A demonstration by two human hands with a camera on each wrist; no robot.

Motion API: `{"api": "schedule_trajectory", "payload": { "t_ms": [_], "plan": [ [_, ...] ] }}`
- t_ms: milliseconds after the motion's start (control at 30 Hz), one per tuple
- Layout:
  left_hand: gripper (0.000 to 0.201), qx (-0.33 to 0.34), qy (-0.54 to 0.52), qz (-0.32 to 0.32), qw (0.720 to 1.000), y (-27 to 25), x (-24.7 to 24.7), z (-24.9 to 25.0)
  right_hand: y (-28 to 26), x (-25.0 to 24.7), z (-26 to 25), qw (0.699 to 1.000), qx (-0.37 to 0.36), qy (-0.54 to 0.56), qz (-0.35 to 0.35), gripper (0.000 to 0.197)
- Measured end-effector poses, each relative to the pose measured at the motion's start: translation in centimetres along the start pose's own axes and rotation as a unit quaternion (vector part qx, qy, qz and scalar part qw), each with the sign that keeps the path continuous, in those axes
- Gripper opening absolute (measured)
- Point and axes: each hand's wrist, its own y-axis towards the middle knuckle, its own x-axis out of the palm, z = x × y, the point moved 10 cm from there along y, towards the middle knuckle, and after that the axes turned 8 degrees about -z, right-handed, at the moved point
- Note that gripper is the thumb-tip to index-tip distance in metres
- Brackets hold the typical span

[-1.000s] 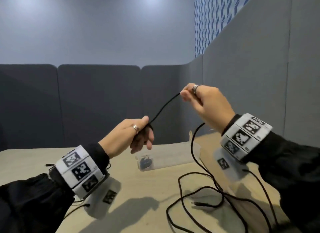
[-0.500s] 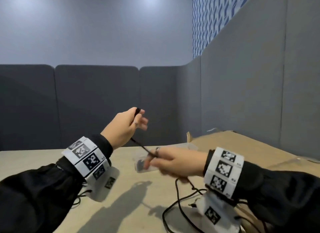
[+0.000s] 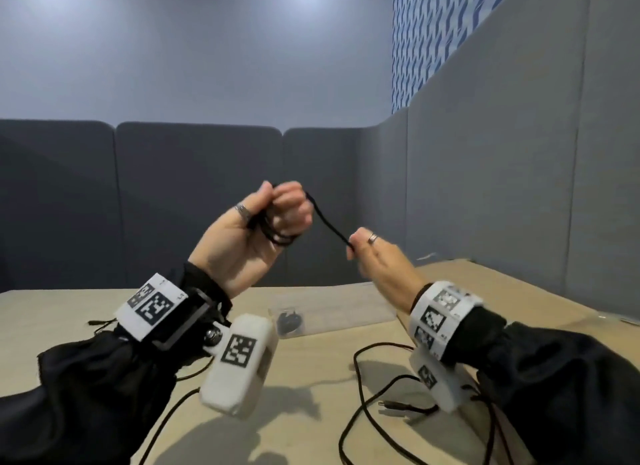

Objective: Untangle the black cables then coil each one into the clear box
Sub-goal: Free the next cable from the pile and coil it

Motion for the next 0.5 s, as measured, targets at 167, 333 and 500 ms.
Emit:
{"api": "schedule_trajectory", "payload": {
  "t_ms": [167, 333, 500],
  "plan": [
    [0.025, 0.05, 0.147, 0.125, 0.98, 0.6, -4.0, 0.9, -4.1, 8.5, -5.7, 0.971, -0.068, 0.01, -0.227, 0.017],
    [0.022, -0.106, 0.592, 0.093, 0.794, -1.0, -5.5, -0.8, -1.7, 4.0, -5.4, 0.98, -0.058, -0.116, -0.149, 0.022],
    [0.052, -0.252, 0.405, -0.039, 0.878, -2.5, -3.8, -5.3, 1.2, -0.9, -4.3, 0.974, -0.055, -0.218, -0.031, 0.036]
  ]
}}
